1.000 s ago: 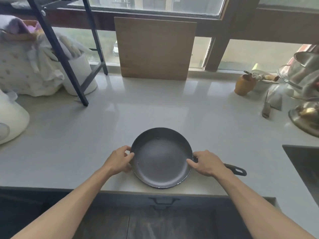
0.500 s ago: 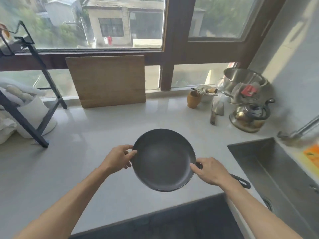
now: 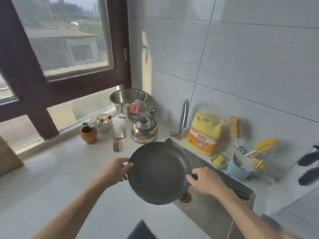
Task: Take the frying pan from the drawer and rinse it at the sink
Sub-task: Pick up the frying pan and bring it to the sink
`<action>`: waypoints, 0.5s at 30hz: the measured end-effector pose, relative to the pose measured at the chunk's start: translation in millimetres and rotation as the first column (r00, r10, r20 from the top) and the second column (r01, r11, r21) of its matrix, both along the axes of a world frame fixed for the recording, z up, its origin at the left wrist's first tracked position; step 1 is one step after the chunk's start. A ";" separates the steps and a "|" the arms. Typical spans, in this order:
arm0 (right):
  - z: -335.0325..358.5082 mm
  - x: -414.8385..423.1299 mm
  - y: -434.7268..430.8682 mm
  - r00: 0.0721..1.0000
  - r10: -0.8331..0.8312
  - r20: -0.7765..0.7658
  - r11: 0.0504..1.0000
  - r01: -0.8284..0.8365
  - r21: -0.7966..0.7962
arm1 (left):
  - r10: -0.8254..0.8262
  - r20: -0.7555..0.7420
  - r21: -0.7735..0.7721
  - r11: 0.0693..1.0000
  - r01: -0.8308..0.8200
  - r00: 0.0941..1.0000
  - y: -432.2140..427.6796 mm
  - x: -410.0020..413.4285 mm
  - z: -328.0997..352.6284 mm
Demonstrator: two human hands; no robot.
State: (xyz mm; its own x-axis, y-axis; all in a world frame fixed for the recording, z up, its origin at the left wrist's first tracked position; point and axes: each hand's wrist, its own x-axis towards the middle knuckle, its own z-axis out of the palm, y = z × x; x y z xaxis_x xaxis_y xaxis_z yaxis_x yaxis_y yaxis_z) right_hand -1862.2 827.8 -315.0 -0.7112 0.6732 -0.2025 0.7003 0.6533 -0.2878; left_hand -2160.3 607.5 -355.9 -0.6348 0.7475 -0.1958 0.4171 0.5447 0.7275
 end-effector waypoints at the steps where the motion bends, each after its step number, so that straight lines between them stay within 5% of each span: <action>1: -3.8 9.6 14.6 1.000 -0.031 0.002 0.999 0.031 0.003 | -0.021 0.002 -0.003 1.000 0.021 1.000 24.0 5.1 -2.8; 15: -161.7 21.0 117.9 0.942 -0.332 0.056 0.933 0.337 -0.126 | -0.202 0.035 -0.183 0.961 0.205 0.979 213.4 -13.8 -143.9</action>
